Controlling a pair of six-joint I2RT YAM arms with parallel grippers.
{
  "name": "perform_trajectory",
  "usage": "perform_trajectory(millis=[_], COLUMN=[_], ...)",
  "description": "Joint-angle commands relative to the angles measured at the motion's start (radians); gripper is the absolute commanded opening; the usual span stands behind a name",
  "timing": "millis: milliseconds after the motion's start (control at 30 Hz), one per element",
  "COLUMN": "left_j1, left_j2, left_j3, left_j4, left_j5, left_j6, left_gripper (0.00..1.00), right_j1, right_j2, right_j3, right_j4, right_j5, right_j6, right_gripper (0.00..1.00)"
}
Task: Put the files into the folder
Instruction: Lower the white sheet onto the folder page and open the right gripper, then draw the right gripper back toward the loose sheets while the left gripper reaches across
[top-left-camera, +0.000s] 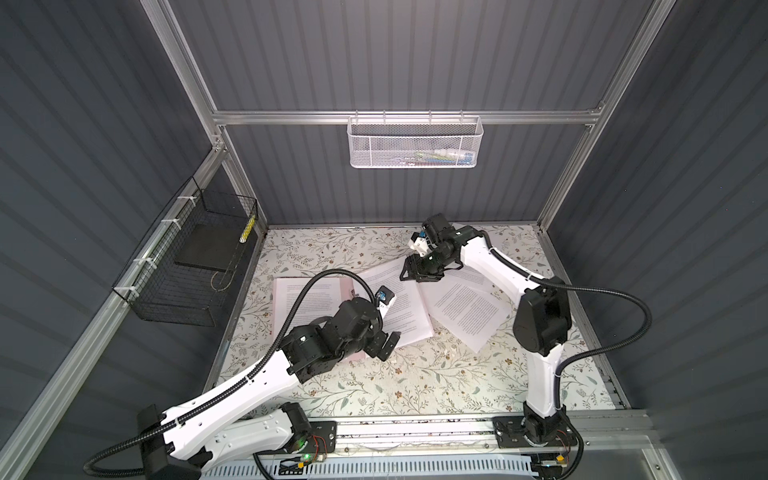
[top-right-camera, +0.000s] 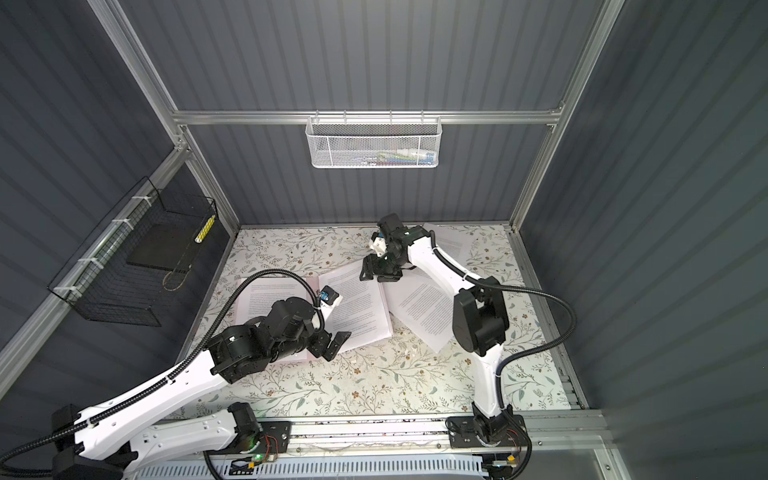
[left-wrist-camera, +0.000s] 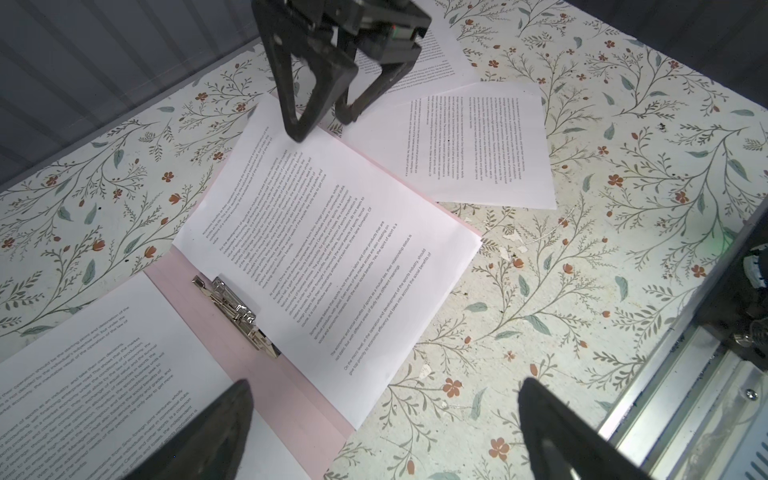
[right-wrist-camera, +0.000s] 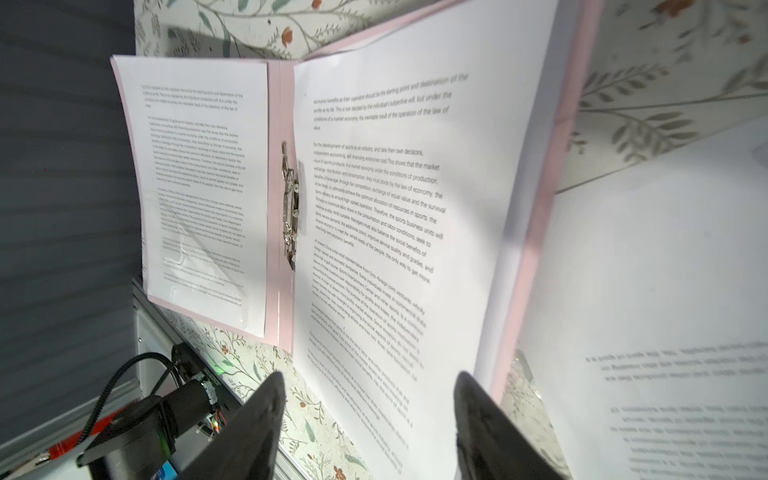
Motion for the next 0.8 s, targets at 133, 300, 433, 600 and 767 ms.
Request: perform_trajectory(millis=[133, 300, 433, 600, 767], left_j1=[0.008, 0.013, 0.021, 0.024, 0.024], left_j2=[0.006, 0.022, 0.054, 0.100, 0.143], left_j3=[0.028, 0.030, 0.037, 0.055, 0.078], left_j4=[-0.007, -0.002, -0.004, -0.001, 0.008], left_j5=[0.013, 0.025, 0.060, 0.122, 0.176], left_j6=[0.007, 0.000, -0.001, 0.006, -0.004], left_gripper=[1.00, 1.00, 1.00, 1.00, 1.00], right_j1=[-0.217, -0.372, -0.420, -0.428, -0.428], right_j2=[-0.269, -0.452, -0.534, -0.455, -0.330], right_j3=[-0.301, -0.624, -0.829, -0.852, -0.789], right_j4=[0.079, 0.251, 0.377, 0.421, 0.421], right_j5=[0.171, 0.220, 0.219, 0.231, 0.127], right_j6=[-0.002, 0.129, 0.202, 0.177, 0.185], right_gripper=[0.98, 0.99, 0.99, 0.99, 0.99])
